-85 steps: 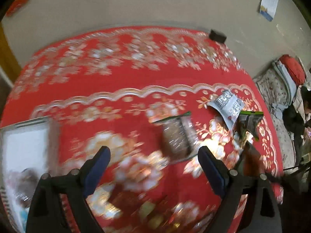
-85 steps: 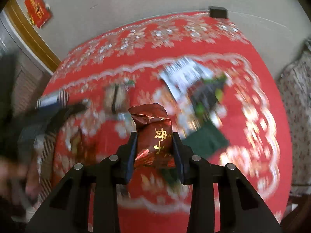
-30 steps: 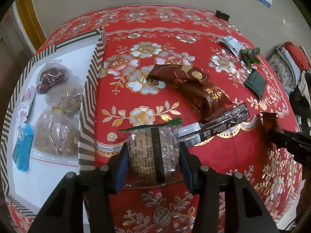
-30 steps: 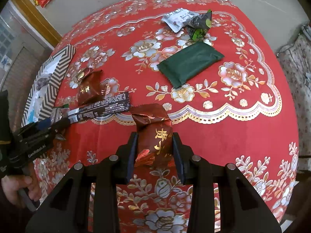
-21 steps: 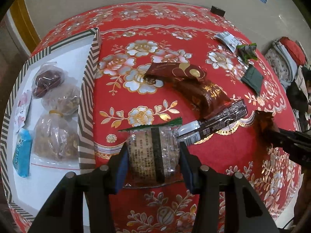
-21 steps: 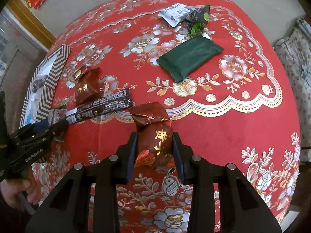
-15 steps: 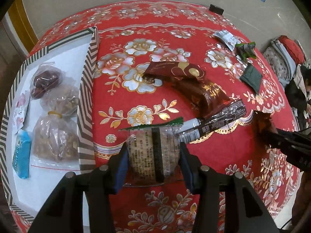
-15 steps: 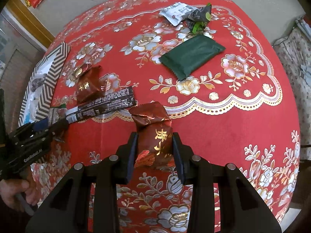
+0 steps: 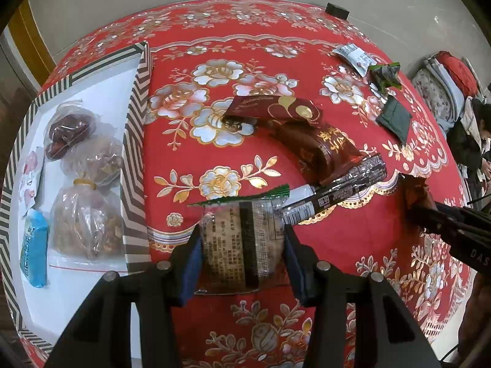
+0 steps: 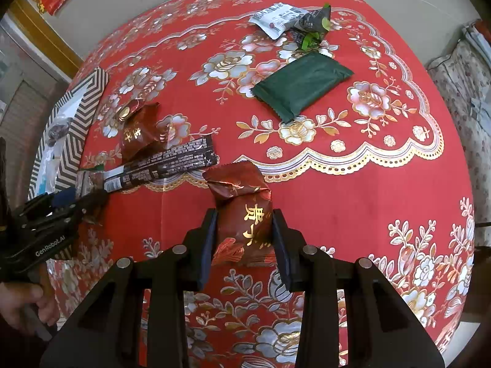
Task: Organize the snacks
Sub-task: 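Carry the wrapped cake and red-gold candy pack toward the white tray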
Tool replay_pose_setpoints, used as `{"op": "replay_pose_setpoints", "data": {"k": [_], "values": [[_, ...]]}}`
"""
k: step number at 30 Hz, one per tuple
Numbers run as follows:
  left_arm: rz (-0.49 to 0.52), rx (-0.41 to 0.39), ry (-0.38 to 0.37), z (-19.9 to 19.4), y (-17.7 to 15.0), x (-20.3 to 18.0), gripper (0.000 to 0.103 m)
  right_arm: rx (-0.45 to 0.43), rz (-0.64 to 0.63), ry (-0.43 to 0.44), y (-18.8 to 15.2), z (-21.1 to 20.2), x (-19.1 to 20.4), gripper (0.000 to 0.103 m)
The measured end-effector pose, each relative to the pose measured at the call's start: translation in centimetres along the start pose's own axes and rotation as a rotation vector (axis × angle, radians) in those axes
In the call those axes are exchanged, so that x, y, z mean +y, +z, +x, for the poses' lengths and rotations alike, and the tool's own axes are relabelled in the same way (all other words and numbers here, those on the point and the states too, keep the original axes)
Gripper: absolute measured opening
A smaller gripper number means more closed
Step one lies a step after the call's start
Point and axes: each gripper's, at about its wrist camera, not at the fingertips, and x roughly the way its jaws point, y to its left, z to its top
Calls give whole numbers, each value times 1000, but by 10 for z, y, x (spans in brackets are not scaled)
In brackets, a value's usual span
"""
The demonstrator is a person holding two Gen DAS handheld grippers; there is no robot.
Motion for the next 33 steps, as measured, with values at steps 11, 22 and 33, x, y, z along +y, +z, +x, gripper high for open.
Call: {"op": "replay_pose_setpoints", "data": {"k": [11, 22, 33], "values": [[2, 1, 1, 1, 0, 0, 51, 0, 2, -2, -2, -1, 1, 34], [34, -118, -87, -40, 10, -5, 51, -61, -38, 6, 4, -20, 22, 34], [-122, -236, 70, -78, 16, 94, 51, -105, -155, 83, 26, -24, 109, 34]]}}
